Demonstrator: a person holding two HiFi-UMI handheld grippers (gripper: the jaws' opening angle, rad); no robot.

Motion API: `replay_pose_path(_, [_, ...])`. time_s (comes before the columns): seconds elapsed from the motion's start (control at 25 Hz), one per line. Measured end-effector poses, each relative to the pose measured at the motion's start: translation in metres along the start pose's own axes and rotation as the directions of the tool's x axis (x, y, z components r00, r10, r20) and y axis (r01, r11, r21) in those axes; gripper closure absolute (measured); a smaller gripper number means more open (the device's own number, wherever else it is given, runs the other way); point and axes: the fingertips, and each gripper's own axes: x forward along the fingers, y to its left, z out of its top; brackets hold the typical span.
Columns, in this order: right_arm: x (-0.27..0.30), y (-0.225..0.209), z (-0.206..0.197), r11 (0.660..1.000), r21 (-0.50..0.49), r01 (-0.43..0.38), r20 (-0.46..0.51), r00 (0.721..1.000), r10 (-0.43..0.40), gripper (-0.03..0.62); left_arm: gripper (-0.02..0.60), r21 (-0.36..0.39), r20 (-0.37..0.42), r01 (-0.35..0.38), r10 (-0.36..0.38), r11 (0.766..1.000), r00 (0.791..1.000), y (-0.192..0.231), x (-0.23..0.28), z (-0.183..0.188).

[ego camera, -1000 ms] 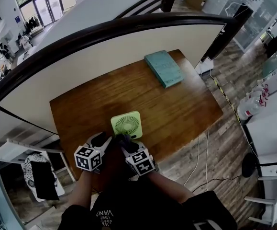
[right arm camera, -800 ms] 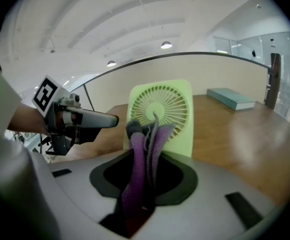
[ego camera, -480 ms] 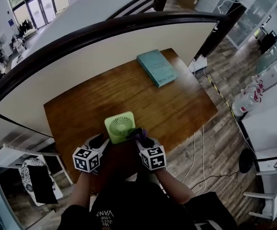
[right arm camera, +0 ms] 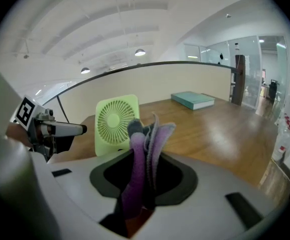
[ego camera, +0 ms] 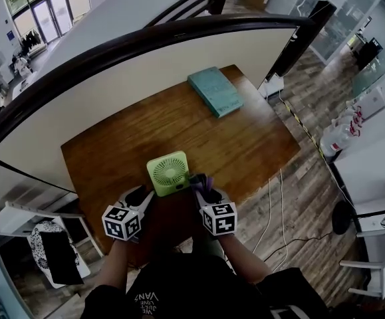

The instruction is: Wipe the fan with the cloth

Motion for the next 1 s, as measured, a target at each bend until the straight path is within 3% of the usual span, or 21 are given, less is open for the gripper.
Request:
replay_pose_path(0.12, [-0.012,0.006,0.005,1.0,0.01,-0.002,0.029,1.0,0.002,0.484,0.448,-0.001,0.028,0.007,-0.007,1.0,1.0,-0.006,-0.009,0.005])
replay_pose_path(0.44, [-0.041,0.015,0.027,0.998,0.009,-0.061,0.107,0.992,0.06,0.483,0.563,0.042,0.133,-0.027,0.022,0.999,0.991,-0.032,-0.038,0.029])
replay_pose_path(0.8, [-0.092,0.009,0.032,0.989,-0.025,-0.147,0.157,0.976,0.149,0.483,0.571,0.101,0.149,-0.078,0.063,0.992,0.987,-0.095,-0.049,0.03])
replay_pose_path(1.0, [-0.121,0.001,0.021,0.982,-0.039,-0.185,0.171,0.967,0.189,0.484,0.571,0.098,0.188,-0.136,0.116,0.986,0.975,-0.129,-0.058,0.02])
